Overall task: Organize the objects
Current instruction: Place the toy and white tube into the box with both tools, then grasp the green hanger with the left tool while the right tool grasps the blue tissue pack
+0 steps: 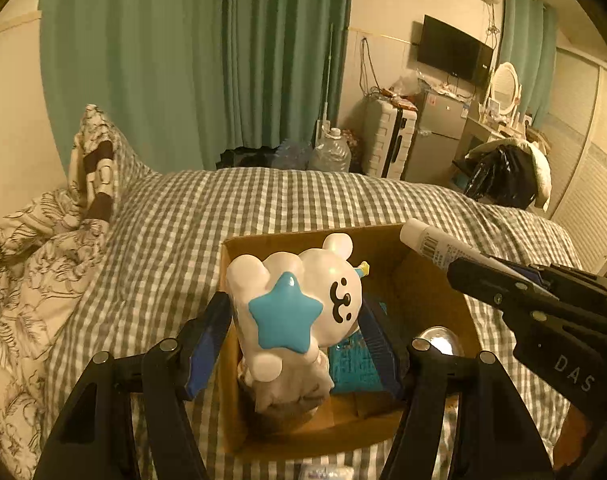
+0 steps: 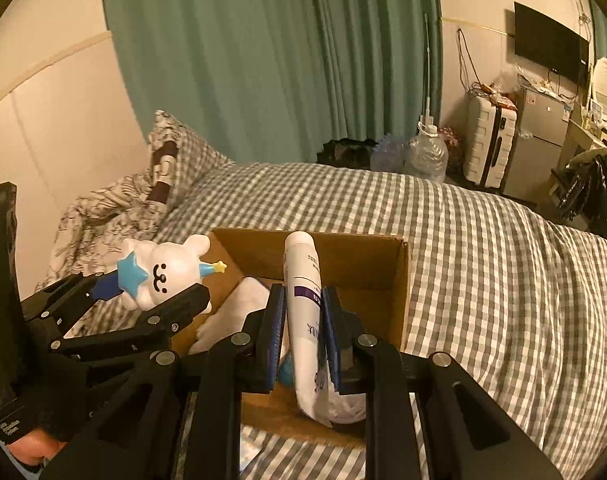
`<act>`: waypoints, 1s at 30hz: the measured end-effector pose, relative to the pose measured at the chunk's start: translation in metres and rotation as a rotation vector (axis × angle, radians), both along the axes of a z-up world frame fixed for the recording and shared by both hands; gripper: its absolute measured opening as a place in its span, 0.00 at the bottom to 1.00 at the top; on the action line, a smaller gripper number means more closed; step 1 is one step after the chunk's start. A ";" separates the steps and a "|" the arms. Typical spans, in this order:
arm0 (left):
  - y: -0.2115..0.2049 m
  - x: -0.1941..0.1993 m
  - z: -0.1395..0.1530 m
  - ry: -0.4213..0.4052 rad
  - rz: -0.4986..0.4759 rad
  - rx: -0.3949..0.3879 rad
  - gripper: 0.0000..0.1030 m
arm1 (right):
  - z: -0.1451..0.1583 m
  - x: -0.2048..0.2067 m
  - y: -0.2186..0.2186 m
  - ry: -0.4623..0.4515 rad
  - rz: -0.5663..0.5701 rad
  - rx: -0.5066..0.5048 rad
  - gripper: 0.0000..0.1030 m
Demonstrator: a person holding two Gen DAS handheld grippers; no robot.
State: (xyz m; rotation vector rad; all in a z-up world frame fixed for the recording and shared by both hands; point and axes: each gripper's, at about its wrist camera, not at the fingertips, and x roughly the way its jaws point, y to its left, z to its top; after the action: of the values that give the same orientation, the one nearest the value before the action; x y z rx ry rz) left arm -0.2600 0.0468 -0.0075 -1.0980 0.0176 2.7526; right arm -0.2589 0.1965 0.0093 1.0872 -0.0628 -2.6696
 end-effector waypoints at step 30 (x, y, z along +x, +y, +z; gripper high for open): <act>-0.047 0.164 0.077 0.129 0.124 -0.023 1.00 | 0.102 0.197 0.020 0.191 -0.057 0.073 0.85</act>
State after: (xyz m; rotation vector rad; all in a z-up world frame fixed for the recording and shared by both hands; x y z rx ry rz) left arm -0.0958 -0.0003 0.0691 -0.9553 -0.0015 2.9364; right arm -0.0619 0.2165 0.1110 0.8569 0.0407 -2.8335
